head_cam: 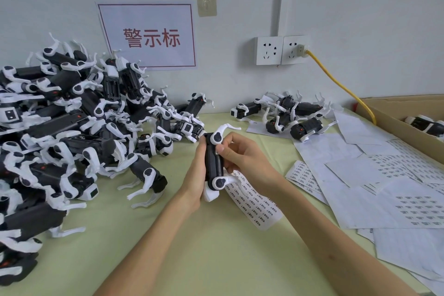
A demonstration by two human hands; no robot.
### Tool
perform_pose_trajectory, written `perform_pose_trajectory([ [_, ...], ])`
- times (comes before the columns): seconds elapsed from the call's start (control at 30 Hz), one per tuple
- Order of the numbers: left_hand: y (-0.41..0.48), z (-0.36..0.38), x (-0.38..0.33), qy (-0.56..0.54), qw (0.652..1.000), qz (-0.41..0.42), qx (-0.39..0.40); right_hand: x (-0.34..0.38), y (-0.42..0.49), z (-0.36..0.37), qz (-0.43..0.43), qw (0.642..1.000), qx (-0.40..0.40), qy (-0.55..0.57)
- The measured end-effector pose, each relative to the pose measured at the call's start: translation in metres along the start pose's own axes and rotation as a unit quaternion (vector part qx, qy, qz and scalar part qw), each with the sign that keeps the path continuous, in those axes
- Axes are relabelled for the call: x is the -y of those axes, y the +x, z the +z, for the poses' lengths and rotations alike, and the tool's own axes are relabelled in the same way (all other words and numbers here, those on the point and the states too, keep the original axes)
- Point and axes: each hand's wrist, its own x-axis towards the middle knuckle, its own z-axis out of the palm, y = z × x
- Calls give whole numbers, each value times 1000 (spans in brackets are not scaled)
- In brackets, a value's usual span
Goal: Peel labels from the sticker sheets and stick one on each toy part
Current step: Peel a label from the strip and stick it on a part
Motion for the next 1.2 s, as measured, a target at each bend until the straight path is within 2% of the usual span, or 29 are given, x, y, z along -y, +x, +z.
perform_pose_trajectory([
  [0.5, -8, 9, -10, -54, 997, -30, -53, 4, -4, -2, 26, 998, 54, -18],
  [0.67, -1, 3, -3, -39, 998, -20, -36, 1, -3, 1, 14, 999, 12, -26],
  [0.83, 2, -1, -2, -8, 999, -18, -50, 0, -1, 0, 19, 1000, 6, -8],
  [1.03, 6, -2, 2, 0, 999, -23, -31, -2, 0, -1, 29, 999, -16, 13],
  [1.2, 4, 0, 1, -62, 997, -41, -1, 1, -1, 0, 26, 1000, -4, 12],
])
